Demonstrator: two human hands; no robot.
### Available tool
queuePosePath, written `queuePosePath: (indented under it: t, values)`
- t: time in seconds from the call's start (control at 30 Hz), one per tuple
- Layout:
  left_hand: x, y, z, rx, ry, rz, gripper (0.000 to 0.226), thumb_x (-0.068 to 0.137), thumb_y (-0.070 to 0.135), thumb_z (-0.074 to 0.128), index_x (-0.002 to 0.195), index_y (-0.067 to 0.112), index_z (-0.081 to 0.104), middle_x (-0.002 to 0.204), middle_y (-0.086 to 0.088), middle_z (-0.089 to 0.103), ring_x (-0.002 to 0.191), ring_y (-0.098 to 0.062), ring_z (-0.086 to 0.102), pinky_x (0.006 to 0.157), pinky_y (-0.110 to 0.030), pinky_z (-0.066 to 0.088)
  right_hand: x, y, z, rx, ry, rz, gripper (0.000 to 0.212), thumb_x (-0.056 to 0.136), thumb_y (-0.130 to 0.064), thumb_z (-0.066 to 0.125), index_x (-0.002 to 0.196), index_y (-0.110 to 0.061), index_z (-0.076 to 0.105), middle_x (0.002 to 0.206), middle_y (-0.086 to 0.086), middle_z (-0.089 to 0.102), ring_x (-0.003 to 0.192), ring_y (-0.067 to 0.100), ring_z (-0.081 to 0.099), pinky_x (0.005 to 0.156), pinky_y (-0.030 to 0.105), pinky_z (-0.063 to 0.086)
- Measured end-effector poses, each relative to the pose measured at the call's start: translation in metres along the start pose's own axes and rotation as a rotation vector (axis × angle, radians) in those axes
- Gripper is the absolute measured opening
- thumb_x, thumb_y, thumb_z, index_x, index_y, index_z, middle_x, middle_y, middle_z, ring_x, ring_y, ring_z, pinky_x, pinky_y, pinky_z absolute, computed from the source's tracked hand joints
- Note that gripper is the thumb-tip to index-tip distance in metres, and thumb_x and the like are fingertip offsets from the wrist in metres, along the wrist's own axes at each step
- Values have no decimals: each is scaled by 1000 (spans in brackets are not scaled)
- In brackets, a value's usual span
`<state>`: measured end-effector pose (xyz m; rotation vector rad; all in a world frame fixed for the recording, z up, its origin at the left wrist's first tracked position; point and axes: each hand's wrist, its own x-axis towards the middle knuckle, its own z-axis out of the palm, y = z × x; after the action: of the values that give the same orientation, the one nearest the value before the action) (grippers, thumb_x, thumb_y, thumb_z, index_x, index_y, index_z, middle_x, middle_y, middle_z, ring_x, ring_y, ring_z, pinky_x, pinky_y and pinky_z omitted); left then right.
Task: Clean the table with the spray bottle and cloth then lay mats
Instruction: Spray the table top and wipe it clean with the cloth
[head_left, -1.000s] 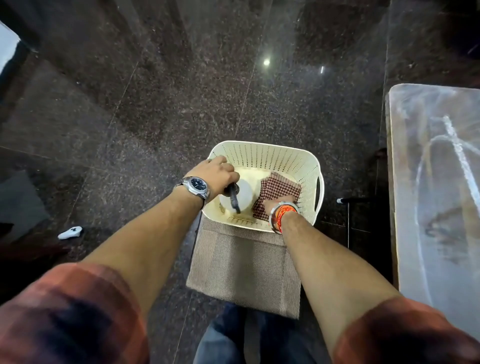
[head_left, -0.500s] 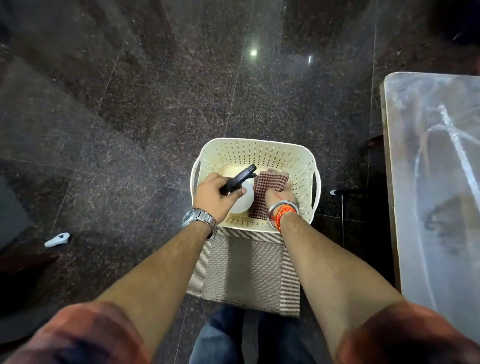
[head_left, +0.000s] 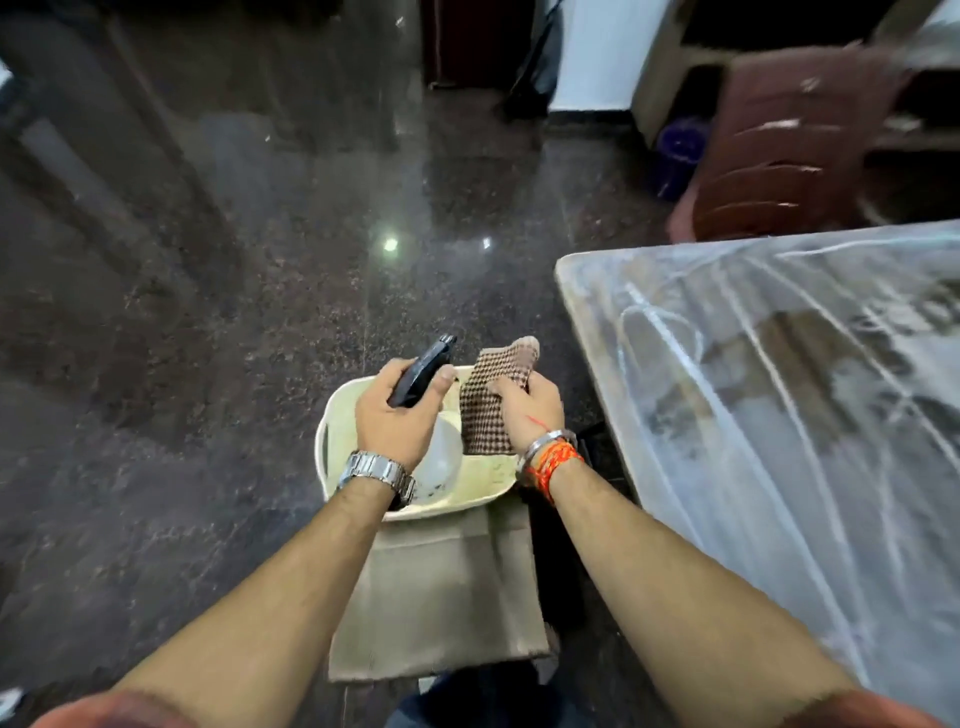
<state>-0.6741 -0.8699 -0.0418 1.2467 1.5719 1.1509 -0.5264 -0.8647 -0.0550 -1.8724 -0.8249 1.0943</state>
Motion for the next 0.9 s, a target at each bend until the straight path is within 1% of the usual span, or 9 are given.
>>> queuePosePath:
  t: [0.13,0.27,0.33,0.4,0.5,0.6,0.7,0.83,0.9]
  values:
    - [-16,38,31,-88,-68,-30,53,69,57,78,75,13,49,69,-27,57,60,-21,51,58,-38,46,-20,-9,-67,139,158,-19,7,73,-27,69,72,-21,68,73,-7,71,75,14,68,74,33,57]
    - [-38,67,73,-107,-271,-97,20,83,39,74,96,26,68,84,2,68,78,-22,62,75,-37,51,-34,3,-124,134,262,-23,15,68,-34,69,72,-20,68,74,-5,72,77,15,69,78,40,57]
    - [-57,81,95,-110,-346,-133,18,88,40,71,81,24,66,66,2,60,67,-23,57,65,-33,47,-43,10,-154,134,304,-14,12,73,-31,68,72,-19,67,73,-6,71,76,17,67,73,33,55]
    - [-76,93,117,-78,-397,-137,19,90,35,69,79,21,63,66,-5,60,63,-26,59,59,-33,54,-50,17,-183,106,324,-11,10,82,-26,66,81,-16,69,77,-4,69,77,17,65,67,23,46]
    - [-106,104,157,24,-382,-98,21,77,41,69,80,20,68,78,-8,72,77,-30,70,72,-44,60,-49,40,-226,108,335,0,21,87,-36,63,93,-16,69,86,-1,70,84,19,65,75,27,48]
    - [-139,116,196,180,-379,-92,15,86,31,66,78,18,63,80,-4,65,77,-26,60,60,-28,42,-46,61,-269,120,323,-11,23,85,-42,63,87,-19,66,90,0,71,88,23,66,84,36,52]
    - [-176,124,234,231,-335,-130,9,89,20,62,84,12,63,79,-3,61,75,-24,55,59,-29,38,-49,81,-316,114,266,-3,23,88,-38,61,96,-16,65,93,-1,69,89,20,64,83,30,49]
    - [-202,122,275,318,-300,-153,25,82,24,66,64,13,53,61,-3,54,60,-27,51,51,-28,34,-45,100,-360,93,230,-20,38,84,-43,61,110,-16,68,105,2,71,99,23,64,94,37,49]
    - [-209,123,289,377,-306,-154,25,80,26,67,67,16,49,64,-4,55,61,-27,53,52,-28,35,-42,103,-376,64,221,-10,35,88,-36,61,115,-13,66,109,5,70,102,25,63,94,35,48]
